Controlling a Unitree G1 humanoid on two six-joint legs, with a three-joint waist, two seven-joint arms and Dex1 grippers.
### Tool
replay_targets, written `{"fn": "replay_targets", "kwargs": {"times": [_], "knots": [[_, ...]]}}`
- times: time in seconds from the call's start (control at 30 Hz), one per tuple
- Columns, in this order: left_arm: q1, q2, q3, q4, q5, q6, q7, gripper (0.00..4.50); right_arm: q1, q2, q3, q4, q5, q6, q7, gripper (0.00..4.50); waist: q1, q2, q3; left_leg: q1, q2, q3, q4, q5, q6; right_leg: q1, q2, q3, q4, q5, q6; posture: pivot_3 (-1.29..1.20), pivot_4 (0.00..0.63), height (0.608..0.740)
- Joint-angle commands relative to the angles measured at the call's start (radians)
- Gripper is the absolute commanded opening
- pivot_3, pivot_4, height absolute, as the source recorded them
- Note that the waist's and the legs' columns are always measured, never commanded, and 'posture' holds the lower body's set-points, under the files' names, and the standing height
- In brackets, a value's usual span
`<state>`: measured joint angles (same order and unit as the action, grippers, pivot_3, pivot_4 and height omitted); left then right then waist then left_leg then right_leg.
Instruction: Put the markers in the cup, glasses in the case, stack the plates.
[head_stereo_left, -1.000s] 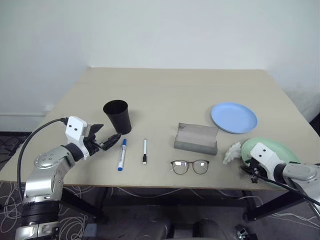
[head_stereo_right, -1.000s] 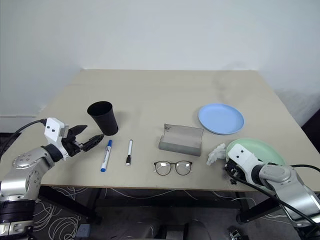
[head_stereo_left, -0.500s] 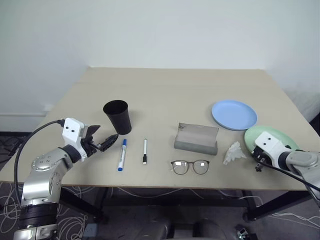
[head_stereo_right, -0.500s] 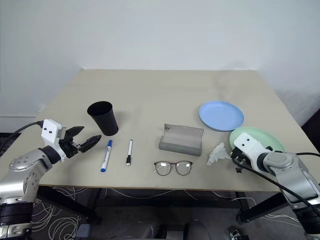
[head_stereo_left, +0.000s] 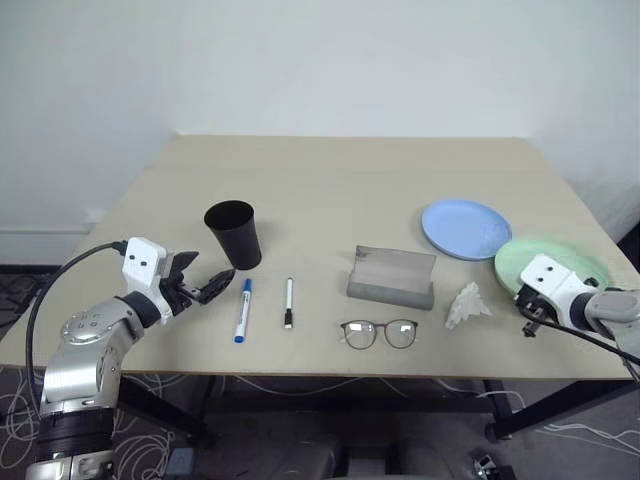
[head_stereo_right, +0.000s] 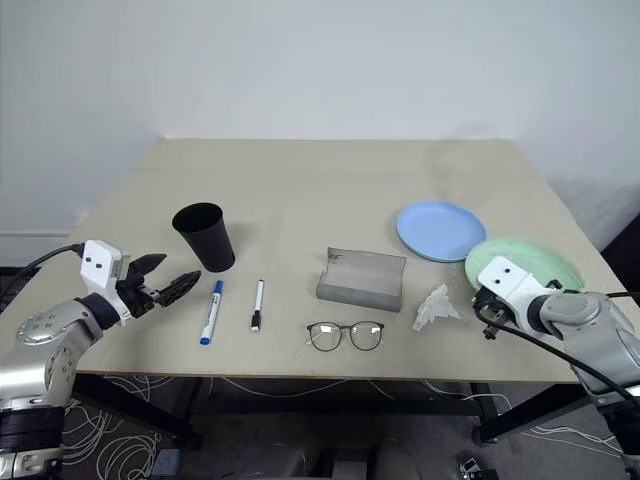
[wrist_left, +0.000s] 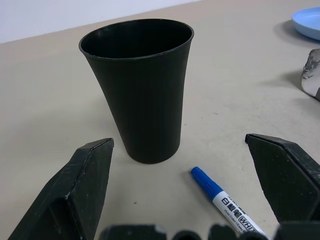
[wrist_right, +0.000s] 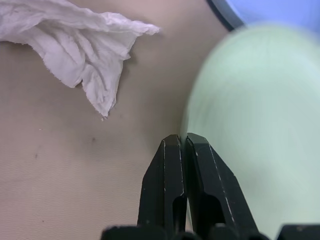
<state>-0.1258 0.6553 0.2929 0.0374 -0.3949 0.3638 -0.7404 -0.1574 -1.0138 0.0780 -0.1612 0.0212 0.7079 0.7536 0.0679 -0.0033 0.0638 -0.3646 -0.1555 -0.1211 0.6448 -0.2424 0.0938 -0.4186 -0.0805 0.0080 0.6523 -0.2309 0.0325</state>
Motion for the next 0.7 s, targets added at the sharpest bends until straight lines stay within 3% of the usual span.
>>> {"fn": "replay_targets", "kwargs": {"times": [0.03, 0.27, 0.53, 0.7], "knots": [[-0.003, 0.021, 0.031, -0.044, -0.012, -0.004, 0.001, 4.5, -0.044, -0.044, -0.013, 0.028, -0.047, -0.014, -0.002, 0.03, 0.0, 0.0, 0.0, 0.0, 0.0, 0.0, 0.0, 0.0, 0.0, 0.0, 0.0, 0.0, 0.0, 0.0, 0.0, 0.0, 0.0, 0.74], [-0.002, 0.022, 0.034, -0.044, -0.012, -0.002, 0.002, 4.5, -0.137, -0.023, 0.008, 0.056, -0.077, -0.059, -0.005, 0.03, -0.004, 0.0, 0.0, 0.0, 0.0, 0.001, 0.0, 0.0, 0.0, -0.001, 0.0, 0.001, 0.001, 0.0, 0.0, 0.0, 0.0, 0.74], [-0.01, 0.02, 0.031, -0.044, -0.011, 0.001, 0.008, 4.5, -0.3, 0.152, 0.098, 0.207, -0.106, -0.27, -0.024, 0.03, -0.009, -0.001, 0.0, 0.0, 0.002, 0.002, 0.0, 0.0, 0.0, -0.002, 0.003, 0.003, 0.001, 0.001, 0.0, 0.0, 0.0, 0.74], [-0.007, 0.015, 0.031, -0.055, -0.013, 0.004, 0.016, 4.5, -0.43, 0.263, 0.179, 0.446, -0.189, -0.432, -0.08, 0.03, -0.009, -0.001, 0.0, -0.001, 0.002, 0.003, 0.001, 0.001, -0.003, -0.003, 0.005, 0.005, 0.001, 0.004, -0.006, 0.0, 0.0, 0.74]]}}
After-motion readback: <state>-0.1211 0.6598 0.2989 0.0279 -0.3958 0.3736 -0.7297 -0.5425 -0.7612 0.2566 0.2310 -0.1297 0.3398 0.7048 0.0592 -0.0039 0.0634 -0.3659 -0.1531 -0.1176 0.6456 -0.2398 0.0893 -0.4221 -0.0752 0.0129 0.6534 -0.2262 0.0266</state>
